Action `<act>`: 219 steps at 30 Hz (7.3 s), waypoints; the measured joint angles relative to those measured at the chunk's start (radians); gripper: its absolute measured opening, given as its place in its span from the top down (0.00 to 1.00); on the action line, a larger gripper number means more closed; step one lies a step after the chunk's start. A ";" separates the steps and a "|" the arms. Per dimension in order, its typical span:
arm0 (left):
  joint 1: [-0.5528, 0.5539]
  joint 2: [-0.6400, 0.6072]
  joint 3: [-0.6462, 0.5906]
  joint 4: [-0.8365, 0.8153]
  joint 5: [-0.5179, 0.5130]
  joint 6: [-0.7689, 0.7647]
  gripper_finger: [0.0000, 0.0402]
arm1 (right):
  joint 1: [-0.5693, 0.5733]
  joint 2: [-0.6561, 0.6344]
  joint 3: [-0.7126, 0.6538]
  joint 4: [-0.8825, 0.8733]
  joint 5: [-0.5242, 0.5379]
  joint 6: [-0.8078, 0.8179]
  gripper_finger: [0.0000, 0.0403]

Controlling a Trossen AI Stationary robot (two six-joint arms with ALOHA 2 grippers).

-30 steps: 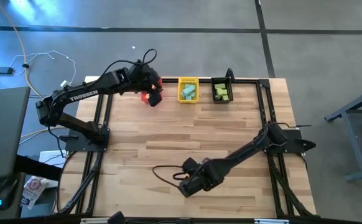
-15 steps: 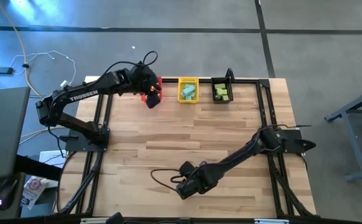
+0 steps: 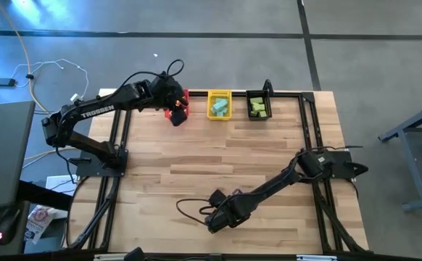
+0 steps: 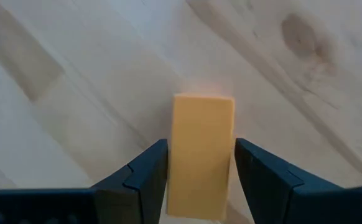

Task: Sort & place blocks by color
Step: Put the orange block into the red bin, then return to Home Position

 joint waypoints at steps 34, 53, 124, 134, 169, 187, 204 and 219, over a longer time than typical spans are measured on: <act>-0.001 0.000 0.000 0.000 0.263 0.306 0.46 | 0.011 -0.081 -0.002 -0.040 0.229 0.011 0.74; -0.160 0.000 0.000 0.002 0.583 0.461 0.46 | -0.008 -0.285 0.000 -0.084 0.542 -0.214 0.74; -0.193 0.005 0.000 -0.074 -0.087 0.281 0.73 | -0.174 -0.300 0.000 0.059 0.600 -0.670 0.51; 0.054 0.036 0.000 -0.028 -0.161 0.177 0.73 | -0.174 -0.300 0.000 -0.041 0.600 -0.584 0.50; 0.218 0.273 -0.001 0.017 0.004 0.023 0.56 | -0.174 -0.300 0.000 -0.070 0.583 -0.498 0.50; 0.078 -0.060 -0.009 0.066 0.485 0.026 0.56 | -0.224 -0.300 0.001 -0.126 0.525 -0.482 0.50; -0.177 -0.552 -0.562 0.494 0.482 -0.114 0.55 | -0.327 -0.300 0.001 -0.214 0.438 -0.613 0.50; -0.405 -1.039 -0.832 0.476 0.208 -0.184 0.55 | -0.391 -0.300 0.001 -0.219 0.519 -0.748 0.51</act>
